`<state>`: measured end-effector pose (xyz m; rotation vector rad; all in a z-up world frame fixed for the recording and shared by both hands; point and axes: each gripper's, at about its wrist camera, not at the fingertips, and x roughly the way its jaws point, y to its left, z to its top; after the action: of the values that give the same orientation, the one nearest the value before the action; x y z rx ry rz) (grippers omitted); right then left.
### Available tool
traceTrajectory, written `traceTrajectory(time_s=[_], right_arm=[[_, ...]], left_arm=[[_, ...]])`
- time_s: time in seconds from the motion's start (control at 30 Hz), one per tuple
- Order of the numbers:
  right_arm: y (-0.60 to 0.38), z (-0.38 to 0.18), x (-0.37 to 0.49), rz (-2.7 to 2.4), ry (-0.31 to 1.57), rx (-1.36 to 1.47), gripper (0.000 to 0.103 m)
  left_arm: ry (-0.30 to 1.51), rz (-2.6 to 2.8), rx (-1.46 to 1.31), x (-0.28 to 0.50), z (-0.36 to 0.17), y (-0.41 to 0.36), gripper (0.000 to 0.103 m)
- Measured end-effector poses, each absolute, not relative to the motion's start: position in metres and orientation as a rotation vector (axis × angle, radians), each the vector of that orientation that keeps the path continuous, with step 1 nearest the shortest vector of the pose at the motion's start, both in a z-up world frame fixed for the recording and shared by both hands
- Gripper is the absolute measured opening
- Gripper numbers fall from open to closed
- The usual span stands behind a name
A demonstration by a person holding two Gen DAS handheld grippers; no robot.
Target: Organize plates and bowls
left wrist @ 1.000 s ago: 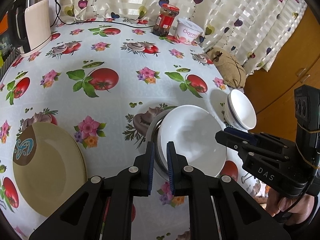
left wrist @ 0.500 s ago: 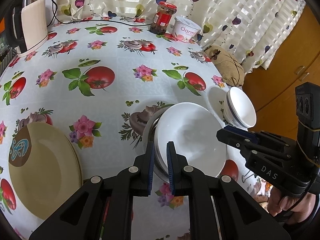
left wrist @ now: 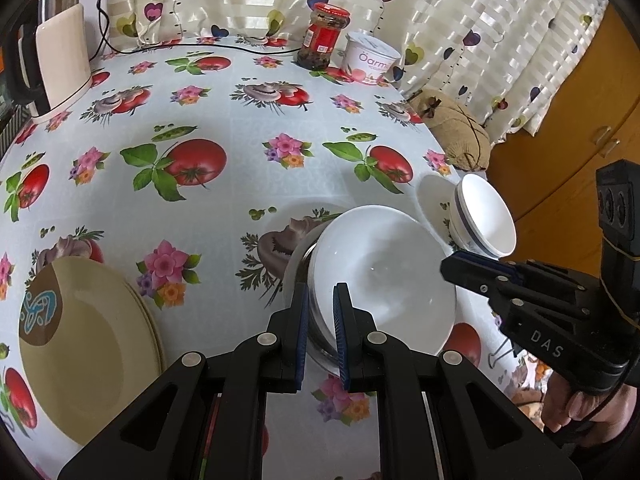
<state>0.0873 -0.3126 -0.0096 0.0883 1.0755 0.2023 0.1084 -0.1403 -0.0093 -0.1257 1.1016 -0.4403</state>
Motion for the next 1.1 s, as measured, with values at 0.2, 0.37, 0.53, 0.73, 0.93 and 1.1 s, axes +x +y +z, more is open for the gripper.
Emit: traceTrajectory(time_s=[0.2,0.37,0.53,0.73,0.93,1.1], right_arm=[[-0.318,-0.004,0.084,0.185,1.055,0.086,0.012],[-0.326,0.005,0.076,0.167,1.034,0.088,0.014],[-0.331,0.014,0.067,0.156,1.008,0.089,0.021],[-0.338,0.024,0.06,0.149,0.98,0.1,0.025],[-0.348,0.031,0.054,0.138,0.96,0.115,0.027],[-0.357,0.035,0.052,0.124,0.948,0.131,0.028]], left_arm=[[1.09,-0.428,-0.136,0.106,-0.005,-0.135,0.013],[1.068,-0.438,-0.139,0.103,0.004,-0.136,0.013],[1.051,-0.449,-0.13,0.102,0.014,-0.14,0.013],[1.026,-0.451,-0.115,0.1,0.025,-0.147,0.013],[1.011,-0.459,-0.095,0.101,0.033,-0.156,0.013],[0.999,-0.477,-0.076,0.103,0.039,-0.167,0.013]])
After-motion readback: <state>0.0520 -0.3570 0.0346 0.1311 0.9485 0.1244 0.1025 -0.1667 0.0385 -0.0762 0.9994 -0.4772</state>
